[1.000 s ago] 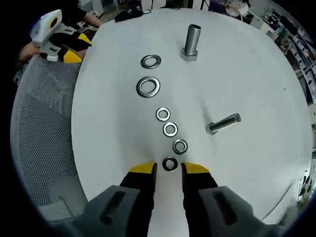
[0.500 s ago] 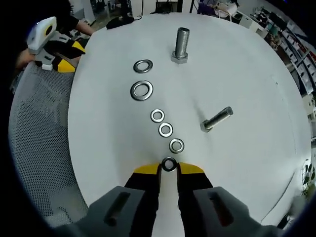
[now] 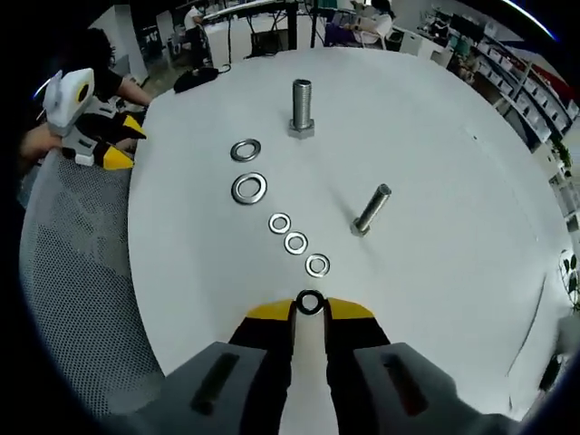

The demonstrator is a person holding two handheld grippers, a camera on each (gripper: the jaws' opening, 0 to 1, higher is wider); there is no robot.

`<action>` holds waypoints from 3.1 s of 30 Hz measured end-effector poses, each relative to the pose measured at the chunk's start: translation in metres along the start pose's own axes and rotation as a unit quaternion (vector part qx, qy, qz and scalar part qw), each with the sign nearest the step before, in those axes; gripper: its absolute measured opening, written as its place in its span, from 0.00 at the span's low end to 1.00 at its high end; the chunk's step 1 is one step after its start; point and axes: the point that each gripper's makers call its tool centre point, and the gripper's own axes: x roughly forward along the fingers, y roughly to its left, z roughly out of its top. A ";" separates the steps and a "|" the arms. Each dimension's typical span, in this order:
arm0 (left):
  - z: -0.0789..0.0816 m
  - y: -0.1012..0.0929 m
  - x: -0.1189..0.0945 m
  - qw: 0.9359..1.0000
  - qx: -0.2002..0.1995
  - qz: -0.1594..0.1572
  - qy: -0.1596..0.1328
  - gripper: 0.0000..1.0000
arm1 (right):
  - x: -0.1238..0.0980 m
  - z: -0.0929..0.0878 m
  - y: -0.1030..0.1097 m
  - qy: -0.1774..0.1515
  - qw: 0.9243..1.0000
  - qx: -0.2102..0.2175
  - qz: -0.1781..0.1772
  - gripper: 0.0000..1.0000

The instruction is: Place the washer onto the threaded stud by aligning its center hole with the stud, sliding it down to the base, and recovering from edge contact or off-axis alignment until the washer reaches the visible bottom stop.

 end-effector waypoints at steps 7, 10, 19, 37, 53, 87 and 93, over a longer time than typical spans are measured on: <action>0.001 -0.001 0.000 1.000 0.001 -0.004 -0.002 0.27 | -0.015 0.025 -0.005 -0.046 0.998 0.048 -0.002 0.14; 0.001 -0.001 0.000 1.000 0.001 -0.003 -0.003 0.27 | -0.019 0.035 -0.008 -0.052 0.998 0.032 -0.013 0.14; 0.001 -0.001 0.000 1.000 -0.001 -0.002 -0.003 0.27 | -0.024 0.057 -0.017 -0.057 0.998 -0.001 -0.028 0.14; -0.003 -0.002 0.000 1.000 -0.004 -0.007 0.006 0.27 | -0.013 0.074 -0.039 -0.034 0.999 -0.007 -0.033 0.14; -0.003 -0.003 0.000 1.000 -0.001 -0.009 0.007 0.27 | -0.004 0.073 -0.041 0.002 0.999 -0.035 -0.028 0.14; -0.003 -0.002 0.001 1.000 -0.001 -0.005 0.008 0.27 | 0.046 0.047 -0.040 0.076 0.995 -0.067 -0.006 0.14; -0.003 -0.002 0.001 1.000 -0.001 -0.005 0.007 0.27 | 0.043 0.050 -0.040 0.051 0.997 -0.059 -0.015 0.24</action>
